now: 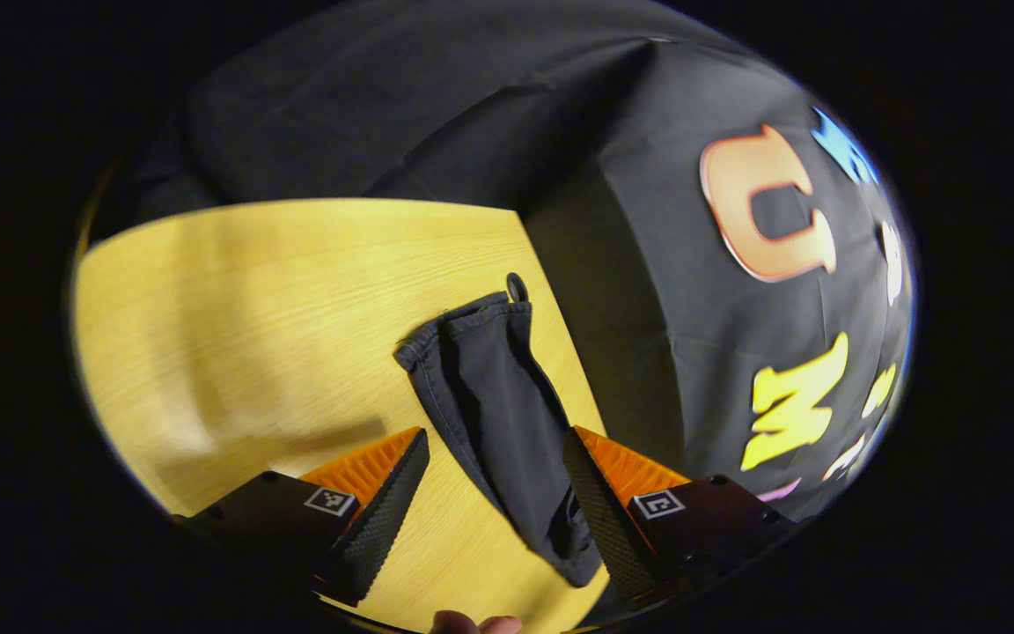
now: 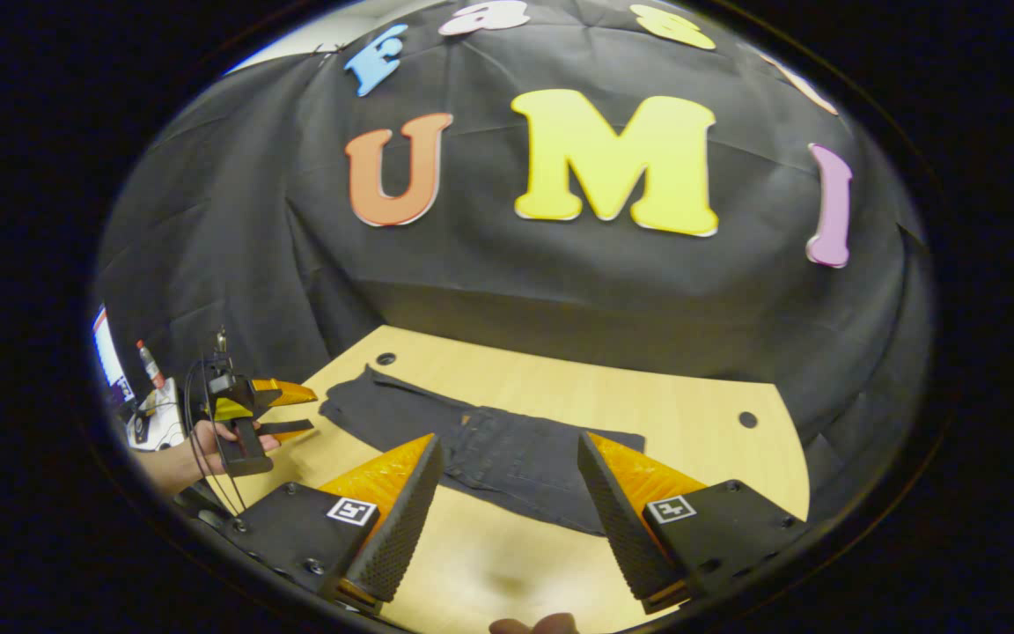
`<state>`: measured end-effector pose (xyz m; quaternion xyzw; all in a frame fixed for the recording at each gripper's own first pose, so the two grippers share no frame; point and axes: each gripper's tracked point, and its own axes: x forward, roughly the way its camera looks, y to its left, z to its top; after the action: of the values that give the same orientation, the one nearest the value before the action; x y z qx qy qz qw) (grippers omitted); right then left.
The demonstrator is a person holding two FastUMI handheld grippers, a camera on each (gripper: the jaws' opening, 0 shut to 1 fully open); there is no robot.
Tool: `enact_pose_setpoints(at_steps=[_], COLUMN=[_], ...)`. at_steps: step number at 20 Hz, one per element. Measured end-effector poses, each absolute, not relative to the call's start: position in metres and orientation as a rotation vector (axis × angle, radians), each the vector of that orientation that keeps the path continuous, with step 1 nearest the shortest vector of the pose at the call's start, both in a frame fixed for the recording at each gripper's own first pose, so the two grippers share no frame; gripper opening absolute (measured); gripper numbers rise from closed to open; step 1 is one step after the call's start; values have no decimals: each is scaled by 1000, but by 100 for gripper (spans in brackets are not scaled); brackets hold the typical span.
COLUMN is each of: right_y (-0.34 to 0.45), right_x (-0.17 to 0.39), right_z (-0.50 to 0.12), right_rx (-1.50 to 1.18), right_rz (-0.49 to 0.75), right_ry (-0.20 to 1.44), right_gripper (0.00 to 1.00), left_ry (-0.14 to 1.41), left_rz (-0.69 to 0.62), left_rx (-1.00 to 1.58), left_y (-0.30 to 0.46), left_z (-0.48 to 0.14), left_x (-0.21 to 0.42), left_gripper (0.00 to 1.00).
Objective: Grasp the waist and the cuffs of the jeans and fold them to make the two legs overlap; first hold the waist and fold one-third of the jeans toward the cuffs, then hold the cuffs and fold the remaining one-third in the same direction to finish folding.
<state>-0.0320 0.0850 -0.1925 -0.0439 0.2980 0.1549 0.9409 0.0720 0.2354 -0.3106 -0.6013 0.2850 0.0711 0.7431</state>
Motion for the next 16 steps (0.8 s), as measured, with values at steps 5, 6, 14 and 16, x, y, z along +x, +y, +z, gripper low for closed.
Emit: enact_pose_setpoints(at_steps=[5,6,14,16], right_y=[26,20,9,4], right_x=[-26,-25,-20,-19], right_z=[-187,-188,-204,-202], right_rx=[-42,-35,-72,-72], right_rz=[181,167,174,166], right_ry=[631,633,672,671], right_gripper=[92,92,95,92], left_ry=[647,644,558,538], left_rz=[214,220,166,175], left_rx=[-1335,-1338,-1401,-1396], left_y=[250,250,245,247], left_z=[-336,-337,-345,-346], left_x=[87,91,137,140], left_gripper=[99,98,82,70])
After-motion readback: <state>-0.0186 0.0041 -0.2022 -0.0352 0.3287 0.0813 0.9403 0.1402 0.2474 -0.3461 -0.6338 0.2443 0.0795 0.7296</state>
